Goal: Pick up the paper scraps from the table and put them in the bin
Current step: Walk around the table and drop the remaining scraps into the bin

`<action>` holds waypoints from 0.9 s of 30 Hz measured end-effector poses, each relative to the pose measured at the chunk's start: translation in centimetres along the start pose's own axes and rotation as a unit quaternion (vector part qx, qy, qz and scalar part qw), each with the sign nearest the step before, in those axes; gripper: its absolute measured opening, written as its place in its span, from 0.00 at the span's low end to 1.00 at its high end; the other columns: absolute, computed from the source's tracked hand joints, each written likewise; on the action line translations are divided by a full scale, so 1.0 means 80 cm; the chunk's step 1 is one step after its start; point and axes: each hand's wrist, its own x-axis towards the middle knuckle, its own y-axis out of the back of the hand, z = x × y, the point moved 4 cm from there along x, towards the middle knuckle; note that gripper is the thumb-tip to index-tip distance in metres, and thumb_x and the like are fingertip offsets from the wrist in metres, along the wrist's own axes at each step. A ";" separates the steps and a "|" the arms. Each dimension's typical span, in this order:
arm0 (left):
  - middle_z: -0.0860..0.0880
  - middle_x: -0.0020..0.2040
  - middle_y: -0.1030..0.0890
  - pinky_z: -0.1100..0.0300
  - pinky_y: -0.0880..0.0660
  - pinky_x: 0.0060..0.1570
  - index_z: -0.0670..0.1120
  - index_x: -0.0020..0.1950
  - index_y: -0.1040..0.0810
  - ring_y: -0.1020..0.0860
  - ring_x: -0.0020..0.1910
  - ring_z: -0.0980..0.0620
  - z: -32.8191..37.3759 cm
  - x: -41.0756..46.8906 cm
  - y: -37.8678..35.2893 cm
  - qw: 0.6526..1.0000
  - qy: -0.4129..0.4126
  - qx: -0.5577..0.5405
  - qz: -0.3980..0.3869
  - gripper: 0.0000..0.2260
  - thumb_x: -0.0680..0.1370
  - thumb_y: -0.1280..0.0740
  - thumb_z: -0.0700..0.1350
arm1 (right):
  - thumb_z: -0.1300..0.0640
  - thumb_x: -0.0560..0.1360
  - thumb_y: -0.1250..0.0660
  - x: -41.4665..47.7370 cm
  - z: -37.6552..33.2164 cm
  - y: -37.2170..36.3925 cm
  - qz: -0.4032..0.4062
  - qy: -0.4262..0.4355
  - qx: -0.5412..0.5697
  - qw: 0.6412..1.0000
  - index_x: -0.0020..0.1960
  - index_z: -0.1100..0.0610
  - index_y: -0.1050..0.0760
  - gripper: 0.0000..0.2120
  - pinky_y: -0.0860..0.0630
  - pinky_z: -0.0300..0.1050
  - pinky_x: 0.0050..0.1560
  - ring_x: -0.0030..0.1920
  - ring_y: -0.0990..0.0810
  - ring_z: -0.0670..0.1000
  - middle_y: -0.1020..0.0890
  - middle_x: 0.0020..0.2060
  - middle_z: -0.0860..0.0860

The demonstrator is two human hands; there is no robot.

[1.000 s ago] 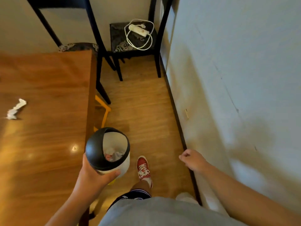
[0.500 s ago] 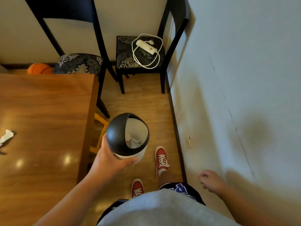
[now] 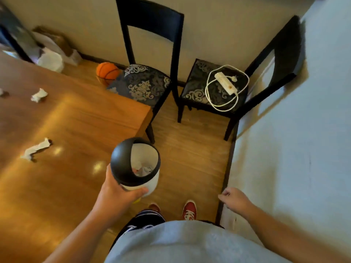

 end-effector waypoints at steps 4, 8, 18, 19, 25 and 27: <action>0.69 0.60 0.20 0.69 0.21 0.49 0.77 0.66 0.37 0.22 0.57 0.78 -0.025 0.002 0.052 0.994 0.020 -0.050 0.092 0.48 0.52 0.17 0.62 | 0.46 0.77 0.33 0.039 -0.137 0.026 -0.004 0.092 -0.075 0.993 0.47 0.50 0.22 0.08 0.23 0.43 0.43 0.43 0.20 0.47 0.19 0.42 0.48; 0.78 0.57 0.22 0.82 0.24 0.44 0.68 0.72 0.35 0.22 0.57 0.78 -0.054 0.001 0.100 0.979 0.033 -0.101 0.172 0.51 0.52 0.16 0.61 | 0.47 0.77 0.33 0.047 -0.274 0.013 -0.035 0.188 -0.138 0.972 0.47 0.48 0.23 0.05 0.21 0.45 0.46 0.44 0.20 0.47 0.19 0.44 0.48; 0.49 0.69 0.21 0.39 0.22 0.67 0.54 0.80 0.35 0.22 0.68 0.47 -0.099 0.002 0.210 0.932 0.078 -0.194 0.296 0.64 0.47 0.12 0.62 | 0.43 0.75 0.32 -0.013 -0.534 -0.087 -0.129 0.391 -0.255 0.875 0.52 0.41 0.26 0.07 0.27 0.33 0.37 0.44 0.21 0.39 0.20 0.44 0.39; 0.47 0.70 0.21 0.38 0.23 0.67 0.52 0.80 0.34 0.22 0.69 0.44 -0.103 0.001 0.218 0.928 0.087 -0.192 0.308 0.62 0.48 0.14 0.60 | 0.43 0.75 0.32 -0.016 -0.553 -0.100 -0.138 0.400 -0.265 0.867 0.52 0.41 0.26 0.08 0.27 0.33 0.37 0.44 0.21 0.39 0.20 0.44 0.39; 0.54 0.68 0.22 0.61 0.24 0.54 0.52 0.81 0.35 0.23 0.62 0.62 -0.123 -0.016 0.239 0.884 0.120 -0.205 0.403 0.62 0.49 0.17 0.59 | 0.41 0.76 0.34 -0.018 -0.654 -0.186 -0.159 0.442 -0.323 0.822 0.59 0.45 0.25 0.15 0.20 0.40 0.43 0.45 0.20 0.44 0.20 0.47 0.42; 0.54 0.69 0.22 0.57 0.23 0.58 0.53 0.82 0.35 0.23 0.64 0.61 -0.127 -0.022 0.242 0.865 0.139 -0.212 0.433 0.61 0.50 0.17 0.60 | 0.41 0.76 0.35 -0.018 -0.687 -0.219 -0.137 0.451 -0.341 0.814 0.59 0.48 0.25 0.16 0.18 0.46 0.47 0.46 0.20 0.46 0.19 0.49 0.45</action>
